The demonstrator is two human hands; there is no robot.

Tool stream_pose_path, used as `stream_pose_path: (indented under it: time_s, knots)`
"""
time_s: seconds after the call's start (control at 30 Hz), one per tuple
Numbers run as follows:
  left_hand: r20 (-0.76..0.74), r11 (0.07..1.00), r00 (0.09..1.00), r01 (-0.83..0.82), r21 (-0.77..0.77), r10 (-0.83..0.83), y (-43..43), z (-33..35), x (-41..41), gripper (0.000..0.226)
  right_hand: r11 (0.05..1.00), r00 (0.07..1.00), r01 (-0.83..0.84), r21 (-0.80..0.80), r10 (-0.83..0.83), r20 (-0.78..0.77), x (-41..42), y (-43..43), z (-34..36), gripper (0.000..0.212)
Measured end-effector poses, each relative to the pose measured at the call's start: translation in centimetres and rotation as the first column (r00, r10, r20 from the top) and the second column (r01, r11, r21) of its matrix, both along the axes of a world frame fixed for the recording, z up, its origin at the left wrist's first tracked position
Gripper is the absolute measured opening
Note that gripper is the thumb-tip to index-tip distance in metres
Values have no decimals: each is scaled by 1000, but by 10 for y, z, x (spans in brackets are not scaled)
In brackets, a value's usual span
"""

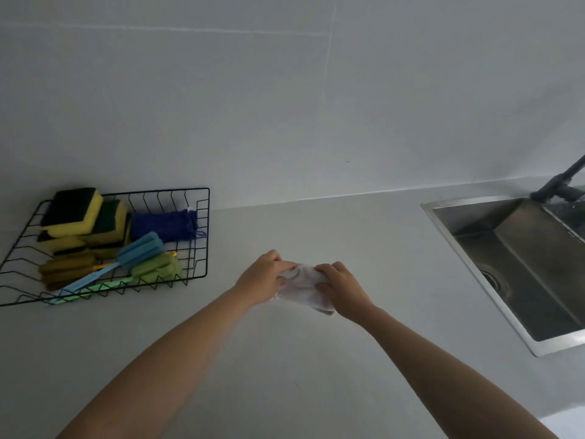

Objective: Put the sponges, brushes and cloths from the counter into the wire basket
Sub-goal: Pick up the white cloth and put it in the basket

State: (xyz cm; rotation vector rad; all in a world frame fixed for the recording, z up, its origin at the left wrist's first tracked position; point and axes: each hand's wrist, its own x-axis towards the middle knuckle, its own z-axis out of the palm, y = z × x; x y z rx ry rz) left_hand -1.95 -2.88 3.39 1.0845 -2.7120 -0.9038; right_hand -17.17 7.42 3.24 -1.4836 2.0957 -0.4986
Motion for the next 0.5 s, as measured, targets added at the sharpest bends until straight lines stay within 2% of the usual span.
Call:
stream_pose_path:
  time_s: [0.2, 0.5]
  knots:
    - [-21, 991, 997, -83, -106, 81, -58, 39, 52, 40, 986, 994, -111, -123, 110, -18, 37, -74, 38, 38]
    - [34, 948, 964, -253, -195, 264, -144, 62, 138, 40, 968, 978, -208, -139, 208, -13, 118, -187, 52, 30]
